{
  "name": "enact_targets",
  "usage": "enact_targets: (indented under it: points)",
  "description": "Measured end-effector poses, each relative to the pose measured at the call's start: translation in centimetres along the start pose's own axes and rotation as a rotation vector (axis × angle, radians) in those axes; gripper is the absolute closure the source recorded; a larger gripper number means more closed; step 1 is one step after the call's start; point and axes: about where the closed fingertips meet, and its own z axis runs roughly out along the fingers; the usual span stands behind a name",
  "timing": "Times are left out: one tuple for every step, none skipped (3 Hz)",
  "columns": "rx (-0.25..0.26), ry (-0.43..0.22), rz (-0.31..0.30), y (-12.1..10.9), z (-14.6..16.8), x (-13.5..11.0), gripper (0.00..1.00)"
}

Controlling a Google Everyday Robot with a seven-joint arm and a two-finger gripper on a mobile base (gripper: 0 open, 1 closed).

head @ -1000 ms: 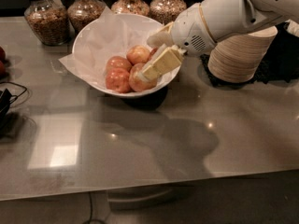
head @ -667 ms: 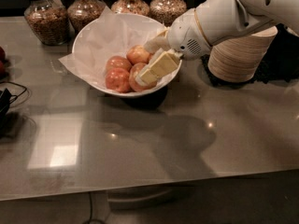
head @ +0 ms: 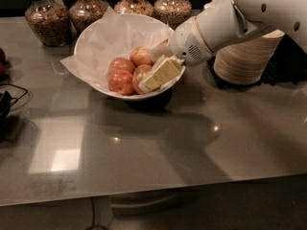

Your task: Pick apple from white bowl

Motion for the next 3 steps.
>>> enact_targets:
  points:
    - [-0.005,0.004,0.013,-0.41,0.37,0.43,0.34]
    - [-0.011,0.011,0.028,-0.76,0.82,0.95,0.36]
    - [-0.019,0.007,0.037,-0.9,1.19,1.21,0.35]
